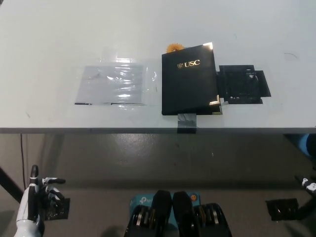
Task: The robot uses its right hand to push the cover of the diary kept in the middle of the desk towards the left to open it
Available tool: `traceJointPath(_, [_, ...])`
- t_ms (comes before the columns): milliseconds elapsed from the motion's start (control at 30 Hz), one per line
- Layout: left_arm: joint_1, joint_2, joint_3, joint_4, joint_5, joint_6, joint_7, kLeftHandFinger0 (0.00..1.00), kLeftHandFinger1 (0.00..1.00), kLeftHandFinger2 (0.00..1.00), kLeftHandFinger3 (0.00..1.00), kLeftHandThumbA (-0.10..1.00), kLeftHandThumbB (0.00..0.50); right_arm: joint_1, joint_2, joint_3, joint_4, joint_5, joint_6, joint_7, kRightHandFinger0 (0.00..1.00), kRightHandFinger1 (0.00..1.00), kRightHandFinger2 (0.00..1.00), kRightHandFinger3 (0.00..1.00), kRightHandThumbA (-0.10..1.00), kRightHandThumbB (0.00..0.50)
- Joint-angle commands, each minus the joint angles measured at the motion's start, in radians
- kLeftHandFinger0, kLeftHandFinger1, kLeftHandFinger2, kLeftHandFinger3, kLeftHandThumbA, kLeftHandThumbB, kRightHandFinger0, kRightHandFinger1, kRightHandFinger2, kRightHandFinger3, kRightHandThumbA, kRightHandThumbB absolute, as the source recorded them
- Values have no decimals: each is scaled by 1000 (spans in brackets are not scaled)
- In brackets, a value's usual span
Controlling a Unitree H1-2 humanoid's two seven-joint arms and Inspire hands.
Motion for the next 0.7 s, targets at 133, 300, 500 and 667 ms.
traceJointPath(133, [-23, 7, 4, -32, -4, 17, 20, 152, 171, 217, 406, 1000, 428, -15, -59, 85, -249, -8, 87, 70, 614, 719, 776, 882, 1000, 207])
traceJointPath(300, [-14, 9, -5, -19, 1, -8, 10, 163, 196, 248, 416, 1000, 456, -37, -86, 148, -389, -15, 139, 94, 607, 709, 774, 863, 1000, 193])
traceJointPath(500, [-11, 9, -6, -26, 2, 6, 10, 166, 183, 242, 421, 1000, 451, -75, -123, 172, -474, 10, 149, 132, 631, 719, 783, 880, 1000, 150])
traceJointPath(667, [-12, 7, -4, -25, -2, 9, 11, 191, 190, 244, 431, 1000, 442, -137, -134, 162, -519, 59, 184, 146, 666, 724, 782, 902, 1000, 124])
